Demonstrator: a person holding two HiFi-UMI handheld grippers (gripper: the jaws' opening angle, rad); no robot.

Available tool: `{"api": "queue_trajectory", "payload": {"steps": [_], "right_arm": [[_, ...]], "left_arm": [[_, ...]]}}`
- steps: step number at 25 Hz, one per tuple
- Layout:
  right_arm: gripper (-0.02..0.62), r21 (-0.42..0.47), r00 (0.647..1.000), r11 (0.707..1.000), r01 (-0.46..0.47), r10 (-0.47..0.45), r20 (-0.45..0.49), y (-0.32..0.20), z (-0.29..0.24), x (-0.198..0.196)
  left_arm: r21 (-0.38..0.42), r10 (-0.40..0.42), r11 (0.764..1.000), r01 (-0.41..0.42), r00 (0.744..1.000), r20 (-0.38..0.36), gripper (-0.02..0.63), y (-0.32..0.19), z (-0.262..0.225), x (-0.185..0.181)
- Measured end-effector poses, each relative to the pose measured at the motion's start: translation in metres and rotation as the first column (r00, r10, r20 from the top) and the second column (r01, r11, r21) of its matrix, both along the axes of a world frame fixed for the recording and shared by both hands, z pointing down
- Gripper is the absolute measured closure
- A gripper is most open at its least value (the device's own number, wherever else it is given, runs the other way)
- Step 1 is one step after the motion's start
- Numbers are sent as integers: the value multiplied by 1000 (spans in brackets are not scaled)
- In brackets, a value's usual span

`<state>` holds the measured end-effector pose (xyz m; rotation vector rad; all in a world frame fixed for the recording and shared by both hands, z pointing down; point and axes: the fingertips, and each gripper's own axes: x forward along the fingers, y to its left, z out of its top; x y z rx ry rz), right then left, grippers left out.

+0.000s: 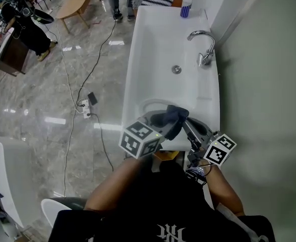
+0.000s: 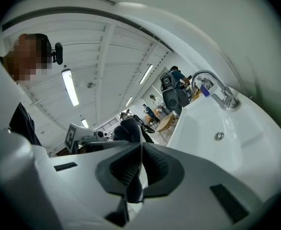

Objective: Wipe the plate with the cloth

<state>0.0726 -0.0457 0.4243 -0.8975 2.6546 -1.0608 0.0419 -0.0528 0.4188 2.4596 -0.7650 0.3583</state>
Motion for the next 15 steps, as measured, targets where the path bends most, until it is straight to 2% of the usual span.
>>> {"api": "queue_trajectory", "payload": {"steps": [5, 9, 15], "right_arm": [[585, -2, 1000, 1000, 7, -7, 12, 3, -2, 10], [584, -9, 1000, 1000, 3, -3, 23, 5, -1, 16], [584, -26, 1000, 1000, -14, 14, 11, -1, 10, 25]], "left_arm": [[-13, -92, 996, 93, 994, 60, 543, -20, 15, -41], [-40, -189, 981, 192, 978, 84, 543, -31, 27, -82], [-68, -271, 958, 279, 956, 115, 543, -32, 46, -121]]}}
